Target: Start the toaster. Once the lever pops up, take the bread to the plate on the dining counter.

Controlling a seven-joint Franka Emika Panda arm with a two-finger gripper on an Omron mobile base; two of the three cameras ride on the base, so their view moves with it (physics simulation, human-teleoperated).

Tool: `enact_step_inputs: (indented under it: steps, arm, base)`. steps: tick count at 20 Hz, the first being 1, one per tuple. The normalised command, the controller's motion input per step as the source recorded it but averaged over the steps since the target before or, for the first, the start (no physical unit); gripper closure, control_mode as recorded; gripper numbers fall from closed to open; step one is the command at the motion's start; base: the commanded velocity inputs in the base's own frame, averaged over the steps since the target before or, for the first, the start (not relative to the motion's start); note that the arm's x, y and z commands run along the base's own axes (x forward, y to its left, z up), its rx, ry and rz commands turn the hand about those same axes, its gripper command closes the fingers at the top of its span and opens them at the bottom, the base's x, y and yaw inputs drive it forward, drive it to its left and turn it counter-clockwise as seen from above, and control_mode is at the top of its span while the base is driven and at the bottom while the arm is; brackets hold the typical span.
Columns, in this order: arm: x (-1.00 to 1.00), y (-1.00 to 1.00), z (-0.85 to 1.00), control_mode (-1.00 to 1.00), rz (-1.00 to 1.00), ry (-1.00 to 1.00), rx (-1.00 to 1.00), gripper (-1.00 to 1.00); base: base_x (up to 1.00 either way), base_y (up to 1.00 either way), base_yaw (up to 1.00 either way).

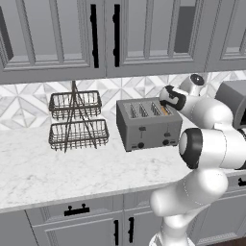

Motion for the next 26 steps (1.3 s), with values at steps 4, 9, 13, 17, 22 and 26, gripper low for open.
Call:
enact_step_inputs:
  steps: [4, 9, 13, 17, 22, 26]
  arm:
    - [0.00, 0.00, 0.00, -1.00, 0.00, 0.00, 0.00, -1.00]
    - [0.00, 0.00, 0.00, -1.00, 0.00, 0.00, 0.00, -1.00]
    - [0.00, 0.00, 0.00, -1.00, 0.00, 0.00, 0.00, -1.00]
    - [0.00, 0.00, 0.00, -1.00, 0.00, 0.00, 0.00, -1.00]
    - [0.00, 0.00, 0.00, -1.00, 0.00, 0.00, 0.00, -1.00]
    - [0.00, 0.00, 0.00, -1.00, 0.00, 0.00, 0.00, -1.00]
  base:
    - [0.00, 0.00, 0.00]
    - [0.00, 0.00, 0.00]
    - [0.00, 0.00, 0.00]
    - [0.00, 0.00, 0.00]
    - [0.00, 0.00, 0.00]
    - [0.00, 0.00, 0.00]
